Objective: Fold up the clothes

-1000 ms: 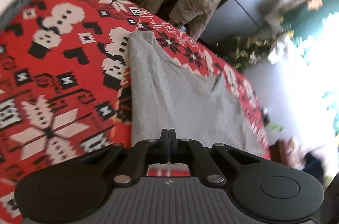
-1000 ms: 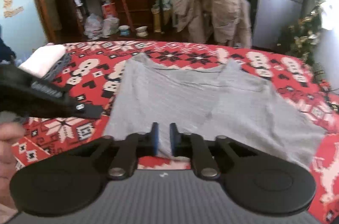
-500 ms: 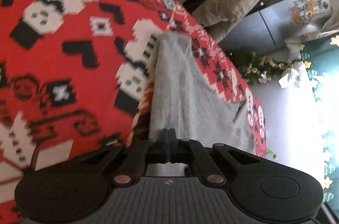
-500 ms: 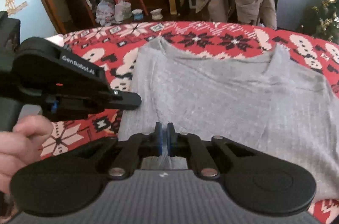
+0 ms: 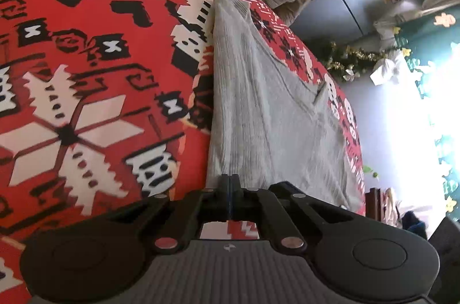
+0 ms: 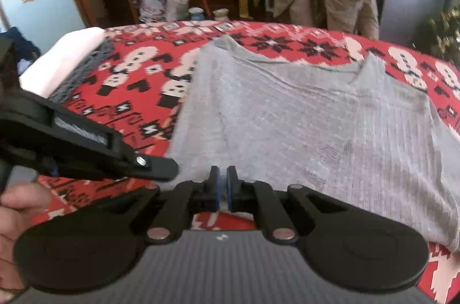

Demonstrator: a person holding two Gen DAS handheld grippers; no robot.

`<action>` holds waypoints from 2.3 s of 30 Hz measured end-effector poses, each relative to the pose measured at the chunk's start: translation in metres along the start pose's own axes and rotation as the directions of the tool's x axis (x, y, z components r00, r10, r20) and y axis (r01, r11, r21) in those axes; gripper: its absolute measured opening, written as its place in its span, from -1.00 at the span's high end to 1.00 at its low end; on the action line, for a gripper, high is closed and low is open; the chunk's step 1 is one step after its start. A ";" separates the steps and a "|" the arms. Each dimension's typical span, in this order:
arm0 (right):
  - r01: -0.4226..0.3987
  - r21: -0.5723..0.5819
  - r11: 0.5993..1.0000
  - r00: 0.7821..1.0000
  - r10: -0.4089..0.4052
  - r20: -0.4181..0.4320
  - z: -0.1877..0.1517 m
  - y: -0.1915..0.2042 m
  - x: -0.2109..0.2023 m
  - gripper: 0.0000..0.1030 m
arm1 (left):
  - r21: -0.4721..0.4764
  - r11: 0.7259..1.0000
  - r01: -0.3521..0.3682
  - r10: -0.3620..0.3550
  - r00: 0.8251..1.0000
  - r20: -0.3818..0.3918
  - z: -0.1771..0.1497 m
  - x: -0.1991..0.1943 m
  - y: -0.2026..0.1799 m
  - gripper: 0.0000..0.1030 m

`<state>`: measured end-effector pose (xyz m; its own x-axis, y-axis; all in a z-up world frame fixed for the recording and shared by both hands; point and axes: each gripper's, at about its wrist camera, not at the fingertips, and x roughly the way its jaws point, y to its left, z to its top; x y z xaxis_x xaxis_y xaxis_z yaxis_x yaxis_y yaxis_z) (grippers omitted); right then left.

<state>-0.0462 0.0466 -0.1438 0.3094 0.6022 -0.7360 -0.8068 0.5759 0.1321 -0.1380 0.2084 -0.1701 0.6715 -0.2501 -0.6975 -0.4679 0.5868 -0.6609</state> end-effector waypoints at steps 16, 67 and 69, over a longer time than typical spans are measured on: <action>0.059 -0.015 0.998 0.997 -0.059 0.052 -0.014 -0.016 -0.026 0.89 | 0.125 0.992 -0.004 -0.002 0.999 0.048 0.007 -0.002 -0.035 0.97; 0.511 0.514 0.688 0.808 -0.589 -0.016 -0.067 -0.232 -0.077 0.92 | 0.377 0.913 -0.159 0.173 0.985 -0.003 -0.028 0.024 -0.107 0.95; 0.511 0.515 0.688 0.806 -0.592 -0.008 -0.062 -0.229 -0.080 0.93 | 0.370 0.915 -0.158 0.170 0.985 -0.001 -0.027 0.021 -0.105 0.95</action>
<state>0.0827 -0.1678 -0.1569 0.7230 0.1397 -0.6766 -0.1382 0.9888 0.0565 -0.0899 0.1205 -0.1229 0.5820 -0.1472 -0.7998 -0.3214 0.8618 -0.3924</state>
